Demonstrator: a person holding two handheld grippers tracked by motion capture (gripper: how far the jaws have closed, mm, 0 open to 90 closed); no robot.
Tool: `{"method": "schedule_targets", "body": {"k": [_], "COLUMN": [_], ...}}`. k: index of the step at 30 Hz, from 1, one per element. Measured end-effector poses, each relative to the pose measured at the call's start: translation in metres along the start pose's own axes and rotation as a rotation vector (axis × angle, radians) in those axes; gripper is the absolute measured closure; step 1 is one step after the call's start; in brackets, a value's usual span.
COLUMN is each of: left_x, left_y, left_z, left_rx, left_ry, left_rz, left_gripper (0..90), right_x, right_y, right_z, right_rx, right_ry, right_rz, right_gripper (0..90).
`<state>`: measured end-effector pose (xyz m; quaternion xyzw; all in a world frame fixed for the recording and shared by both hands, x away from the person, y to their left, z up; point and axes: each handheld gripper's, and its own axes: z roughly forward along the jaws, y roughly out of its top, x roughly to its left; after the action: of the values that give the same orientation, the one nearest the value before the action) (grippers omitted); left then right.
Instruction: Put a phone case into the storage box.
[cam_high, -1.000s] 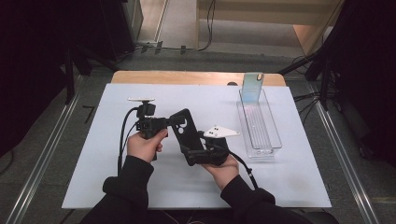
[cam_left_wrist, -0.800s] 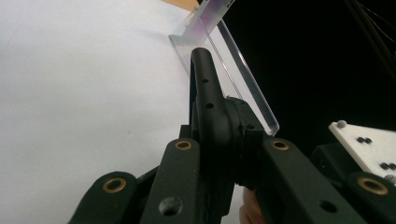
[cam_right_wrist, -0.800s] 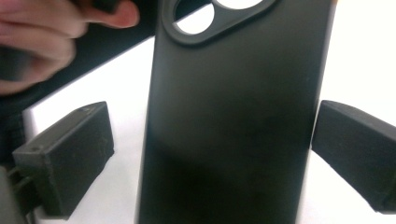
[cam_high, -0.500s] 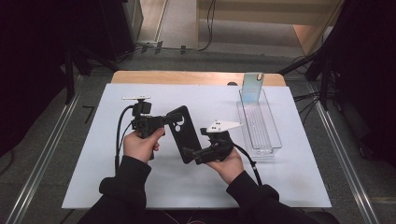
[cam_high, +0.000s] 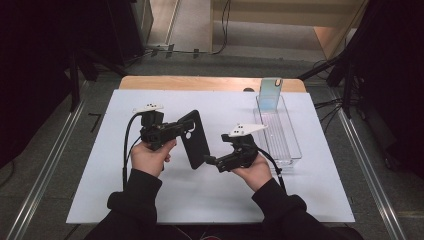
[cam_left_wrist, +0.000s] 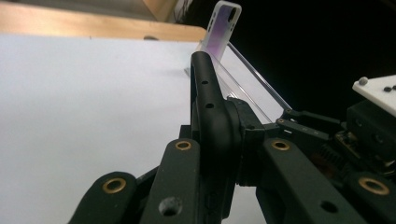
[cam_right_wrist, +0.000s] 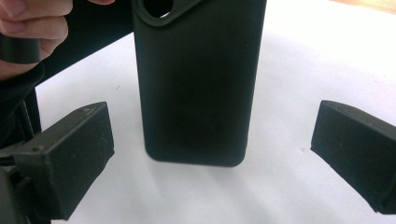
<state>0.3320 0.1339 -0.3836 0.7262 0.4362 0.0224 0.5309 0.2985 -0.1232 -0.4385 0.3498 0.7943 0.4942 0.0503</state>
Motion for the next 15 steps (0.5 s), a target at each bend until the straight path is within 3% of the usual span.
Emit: {"method": "schedule_targets", "body": {"k": [4,10,15], "left_x": [-0.007,-0.017,-0.020], "left_y": [-0.003,-0.008,-0.010], "left_z": [0.001,0.004,0.006], "left_rx": [-0.015,-0.043,-0.043], "left_ry": [0.047,0.066,0.046], "left_rz": [0.085,0.178,0.174], "left_gripper": [82.7,82.7,82.8], "right_x": [0.000,0.006,0.008], "right_y": [0.002,0.006,0.009], "right_z": [-0.002,-0.001,-0.001], "right_rx": [0.010,0.027,0.004], "right_ry": [-0.017,-0.050,-0.066], "right_rz": [0.007,0.008,0.013], "right_gripper": [0.0,0.0,0.0]}}
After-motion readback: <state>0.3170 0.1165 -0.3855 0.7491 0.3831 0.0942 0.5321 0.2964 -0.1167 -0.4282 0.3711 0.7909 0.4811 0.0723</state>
